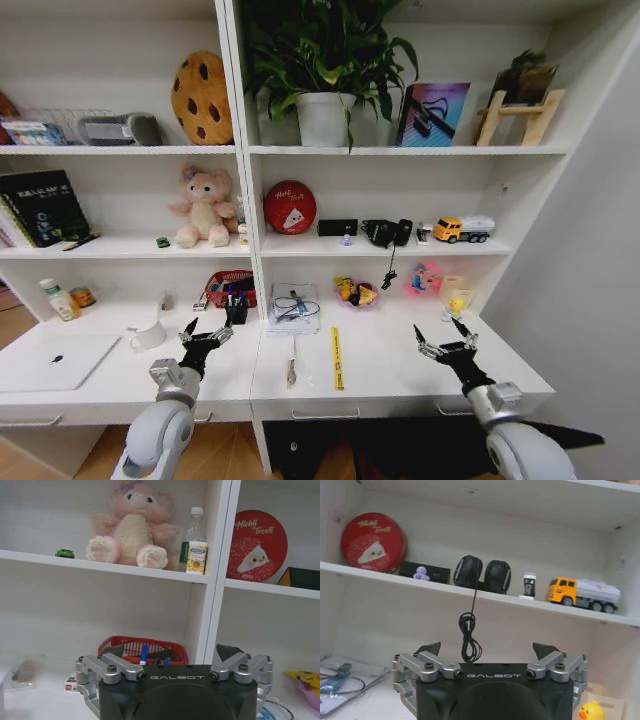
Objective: Organize the objects on the table.
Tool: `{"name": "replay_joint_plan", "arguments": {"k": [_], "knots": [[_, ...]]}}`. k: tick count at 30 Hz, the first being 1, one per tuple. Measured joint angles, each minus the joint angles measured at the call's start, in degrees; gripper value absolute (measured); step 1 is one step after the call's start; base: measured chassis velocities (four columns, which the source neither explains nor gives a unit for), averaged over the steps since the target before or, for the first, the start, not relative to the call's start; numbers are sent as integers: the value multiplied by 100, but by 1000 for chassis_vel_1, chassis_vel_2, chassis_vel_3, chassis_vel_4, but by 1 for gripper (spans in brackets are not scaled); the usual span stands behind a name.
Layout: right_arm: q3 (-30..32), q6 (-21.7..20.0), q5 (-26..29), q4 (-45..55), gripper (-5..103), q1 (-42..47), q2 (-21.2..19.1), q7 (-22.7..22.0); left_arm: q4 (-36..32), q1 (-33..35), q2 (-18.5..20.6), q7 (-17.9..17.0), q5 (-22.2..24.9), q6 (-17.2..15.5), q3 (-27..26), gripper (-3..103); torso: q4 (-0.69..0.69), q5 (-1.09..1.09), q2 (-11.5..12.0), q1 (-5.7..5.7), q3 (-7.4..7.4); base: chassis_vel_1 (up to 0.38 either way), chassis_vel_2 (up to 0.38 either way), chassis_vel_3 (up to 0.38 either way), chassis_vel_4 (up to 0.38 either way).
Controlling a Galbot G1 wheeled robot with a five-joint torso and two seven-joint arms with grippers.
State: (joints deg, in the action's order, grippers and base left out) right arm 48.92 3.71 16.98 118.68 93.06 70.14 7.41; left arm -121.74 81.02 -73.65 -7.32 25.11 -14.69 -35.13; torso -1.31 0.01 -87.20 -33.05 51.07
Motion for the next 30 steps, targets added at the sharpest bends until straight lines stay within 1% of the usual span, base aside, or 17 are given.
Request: {"name": "replay_joint_plan", "arguments": {"k": [1,3,4,6,7,10,11,13,14,15,18,21,25,30], "knots": [[0,0,0,0,100,0,0,0,0,0,0,0,0,0,0,100,0,0,0,0,0,0,0,0,0],[-18,0,135,67,100,39,222,-267,0,0,1,0,0,0,0,100,-1,-1,0,0,0,0,0,0,0],[-18,0,135,67,100,39,222,-267,0,0,1,0,0,0,0,100,-1,-1,0,0,0,0,0,0,0],[-139,-52,210,129,100,-2,426,-591,0,0,0,0,0,0,0,100,0,-1,0,0,0,0,0,0,0],[-139,-52,210,129,100,-2,426,-591,0,0,0,0,0,0,0,100,0,-1,0,0,0,0,0,0,0],[-301,-223,349,229,100,-140,575,-873,0,0,1,0,0,0,0,100,0,-1,1,0,0,0,0,0,0],[-301,-223,349,229,100,-140,575,-873,0,0,1,0,0,0,0,100,0,-1,1,0,0,0,0,0,0],[-383,-433,484,316,100,-256,607,-975,0,0,1,0,0,0,0,100,0,-1,1,0,0,0,0,0,0],[-383,-433,484,316,100,-256,607,-975,0,0,1,0,0,0,0,100,0,-1,1,0,0,0,0,0,0],[-411,-530,531,347,100,-309,601,-1011,0,0,0,0,0,0,0,100,0,-1,1,0,0,0,0,0,0],[-423,-584,551,361,100,-339,593,-1028,0,0,0,0,0,0,0,100,0,-1,1,0,0,0,0,0,0],[-459,-745,578,402,100,-416,551,-1139,0,0,0,0,0,0,0,100,0,-1,1,0,0,0,0,0,0],[-486,-848,563,422,100,-454,518,-1245,0,0,0,0,0,0,0,100,0,-1,1,0,0,0,0,0,0],[-491,-858,547,423,100,-458,507,-1255,0,0,0,0,0,0,0,100,-1,-1,1,0,0,0,0,0,0]]}}
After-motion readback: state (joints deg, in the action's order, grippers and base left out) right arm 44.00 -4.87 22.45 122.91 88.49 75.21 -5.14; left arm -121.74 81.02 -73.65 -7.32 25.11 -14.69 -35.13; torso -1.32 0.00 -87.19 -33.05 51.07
